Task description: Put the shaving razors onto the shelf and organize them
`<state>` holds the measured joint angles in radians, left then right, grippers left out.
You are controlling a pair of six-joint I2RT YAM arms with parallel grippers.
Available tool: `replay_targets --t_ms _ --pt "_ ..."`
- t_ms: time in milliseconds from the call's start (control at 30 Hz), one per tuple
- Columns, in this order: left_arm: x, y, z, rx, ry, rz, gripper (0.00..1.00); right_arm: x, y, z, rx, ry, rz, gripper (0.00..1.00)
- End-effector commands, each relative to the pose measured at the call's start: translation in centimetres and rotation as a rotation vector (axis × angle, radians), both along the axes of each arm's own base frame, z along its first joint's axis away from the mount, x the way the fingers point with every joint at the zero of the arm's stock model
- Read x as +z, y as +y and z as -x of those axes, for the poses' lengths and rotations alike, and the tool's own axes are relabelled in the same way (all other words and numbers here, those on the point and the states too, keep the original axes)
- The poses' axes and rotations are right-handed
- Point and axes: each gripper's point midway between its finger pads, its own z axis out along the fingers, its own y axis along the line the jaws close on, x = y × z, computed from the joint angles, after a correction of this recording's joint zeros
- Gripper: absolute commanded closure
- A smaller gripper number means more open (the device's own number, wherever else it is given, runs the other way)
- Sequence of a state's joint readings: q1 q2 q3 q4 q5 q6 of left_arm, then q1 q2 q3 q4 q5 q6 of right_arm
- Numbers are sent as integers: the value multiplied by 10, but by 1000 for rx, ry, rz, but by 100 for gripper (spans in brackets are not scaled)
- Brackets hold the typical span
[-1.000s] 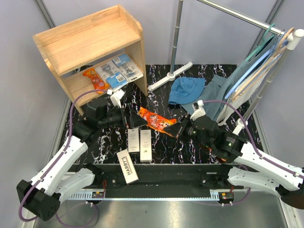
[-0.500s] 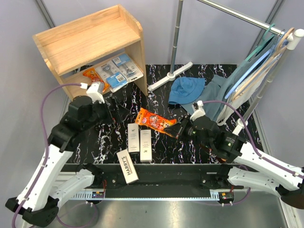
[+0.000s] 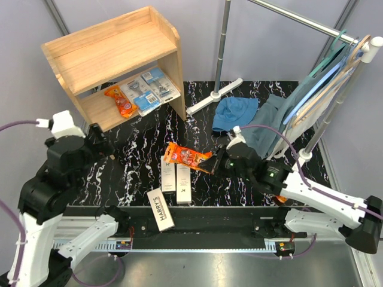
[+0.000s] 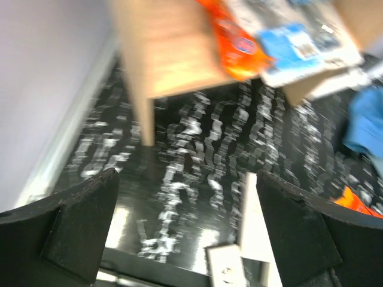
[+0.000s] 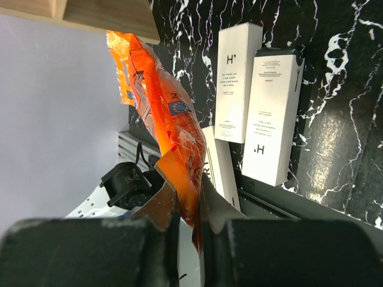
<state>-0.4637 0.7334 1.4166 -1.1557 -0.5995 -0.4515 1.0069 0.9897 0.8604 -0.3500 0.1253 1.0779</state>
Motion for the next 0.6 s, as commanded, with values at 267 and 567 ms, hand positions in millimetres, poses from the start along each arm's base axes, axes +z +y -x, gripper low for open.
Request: replay_targets --t_ms 267,567 --pt "34 50 28 180 -74 -105 1 59 86 -32 142 -109 -121 97" --pt "39 45 33 136 -93 -64 1 86 163 -61 219 -138 -255 97"
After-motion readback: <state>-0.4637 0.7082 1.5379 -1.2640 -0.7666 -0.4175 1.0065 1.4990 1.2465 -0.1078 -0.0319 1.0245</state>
